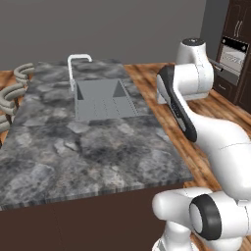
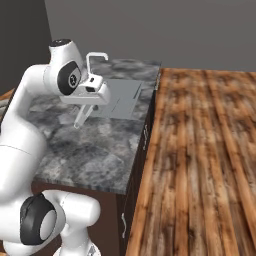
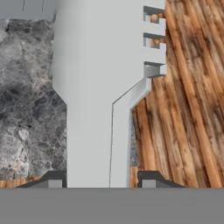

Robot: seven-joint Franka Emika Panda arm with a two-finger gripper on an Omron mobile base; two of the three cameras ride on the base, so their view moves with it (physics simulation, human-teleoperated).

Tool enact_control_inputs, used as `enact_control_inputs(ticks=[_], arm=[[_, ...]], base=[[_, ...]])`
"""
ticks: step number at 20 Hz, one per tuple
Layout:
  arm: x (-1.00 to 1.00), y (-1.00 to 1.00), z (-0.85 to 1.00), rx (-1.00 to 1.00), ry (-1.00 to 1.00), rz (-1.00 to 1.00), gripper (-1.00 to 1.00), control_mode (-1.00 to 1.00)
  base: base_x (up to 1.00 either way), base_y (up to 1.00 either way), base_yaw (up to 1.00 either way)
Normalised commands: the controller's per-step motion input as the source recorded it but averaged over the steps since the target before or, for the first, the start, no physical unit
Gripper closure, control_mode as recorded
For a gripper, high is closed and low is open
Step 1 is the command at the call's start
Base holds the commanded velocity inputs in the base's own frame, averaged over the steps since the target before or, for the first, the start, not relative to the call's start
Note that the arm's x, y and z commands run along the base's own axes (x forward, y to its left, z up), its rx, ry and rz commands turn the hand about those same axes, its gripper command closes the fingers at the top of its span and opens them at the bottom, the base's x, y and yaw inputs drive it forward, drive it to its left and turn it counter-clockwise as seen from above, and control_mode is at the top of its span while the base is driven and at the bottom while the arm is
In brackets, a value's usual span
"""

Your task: Pick up the tongs from the counter and place them near the plate next to the oven.

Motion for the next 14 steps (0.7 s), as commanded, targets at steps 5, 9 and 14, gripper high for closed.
enact_control_inputs(ticks=[5, 9, 14], arm=[[-0.24, 0.03, -0.03, -0.01, -0.08, 0.01, 1.00, -1.00], [-0.52, -0.12, -0.14, 0.01, -0.13, 0.00, 1.00, -1.00], [-0.27, -0.11, -0.10, 0.02, -0.07, -0.02, 1.00, 1.00]], base=[[0.00, 0.00, 0.00], [0.00, 0.00, 0.00], [-0.42, -0.27, -0.14]])
